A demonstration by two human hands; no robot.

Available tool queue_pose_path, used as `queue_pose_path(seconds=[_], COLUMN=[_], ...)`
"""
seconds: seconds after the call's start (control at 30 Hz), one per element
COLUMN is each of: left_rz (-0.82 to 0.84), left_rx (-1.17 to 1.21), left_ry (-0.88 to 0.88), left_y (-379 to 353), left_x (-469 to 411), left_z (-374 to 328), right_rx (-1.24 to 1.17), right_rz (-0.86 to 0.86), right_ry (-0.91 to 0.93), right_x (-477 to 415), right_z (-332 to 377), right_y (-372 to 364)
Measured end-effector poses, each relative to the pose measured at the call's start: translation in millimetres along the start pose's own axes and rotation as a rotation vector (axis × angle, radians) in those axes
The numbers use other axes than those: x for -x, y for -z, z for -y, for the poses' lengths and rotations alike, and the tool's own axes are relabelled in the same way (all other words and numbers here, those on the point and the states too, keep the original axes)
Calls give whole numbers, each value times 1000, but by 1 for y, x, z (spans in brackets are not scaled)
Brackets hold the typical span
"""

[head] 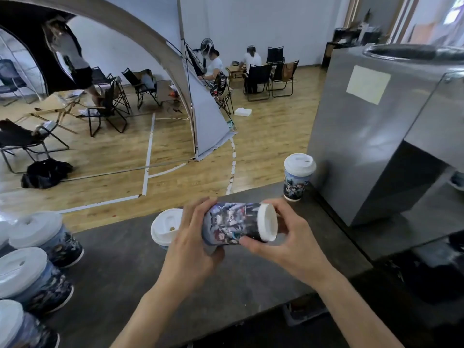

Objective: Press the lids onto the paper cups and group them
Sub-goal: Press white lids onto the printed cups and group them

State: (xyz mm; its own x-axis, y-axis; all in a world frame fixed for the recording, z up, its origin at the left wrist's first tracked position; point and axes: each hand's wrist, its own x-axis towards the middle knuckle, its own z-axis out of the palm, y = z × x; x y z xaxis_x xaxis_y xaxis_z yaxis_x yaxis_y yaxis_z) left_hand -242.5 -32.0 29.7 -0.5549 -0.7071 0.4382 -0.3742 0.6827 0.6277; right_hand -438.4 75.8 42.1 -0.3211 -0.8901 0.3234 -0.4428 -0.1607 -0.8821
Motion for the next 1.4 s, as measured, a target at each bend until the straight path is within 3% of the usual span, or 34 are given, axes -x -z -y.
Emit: queue_pose_path(seconds=[0.13,0.27,0.4,0.53,0.73,1.0,1.13,1.23,1.3,1.4], left_rz=[62,252,288,344,425,377,108,-193,-328,-211], left_rx=[-414,-320,-217,-224,-265,-299,-297,-304,-319,-126], left_ry=[-303,-428,-396,-337,-283,-286,-334,-234,-45,356], left_y=[-3,-19,-26,-33,-47,-51,-31,-3,17,39], left_x=[-14,-16,-13,-5,-10,-7,2,6,6,4], left_z=[-21,-36,-44,-36,-31,-31,-18,9,32,63], right_rx=[159,404,152,221,251,182,197,179,174,108], right_rz=[170,132,-115,-431,-519,-561,-598,-433,-296,-67], right_ry=[-125,-91,-271,-299,-406,-403,-303,-209,-121,-41], right_x=[14,17,13,-5,-29,-11,33,44,43,29], right_z=[-25,-49,-89,-137,-172,-158,-138,-122,-110,-96], right_y=[8,-1,15,43,66,52,7,-34,-61,-100])
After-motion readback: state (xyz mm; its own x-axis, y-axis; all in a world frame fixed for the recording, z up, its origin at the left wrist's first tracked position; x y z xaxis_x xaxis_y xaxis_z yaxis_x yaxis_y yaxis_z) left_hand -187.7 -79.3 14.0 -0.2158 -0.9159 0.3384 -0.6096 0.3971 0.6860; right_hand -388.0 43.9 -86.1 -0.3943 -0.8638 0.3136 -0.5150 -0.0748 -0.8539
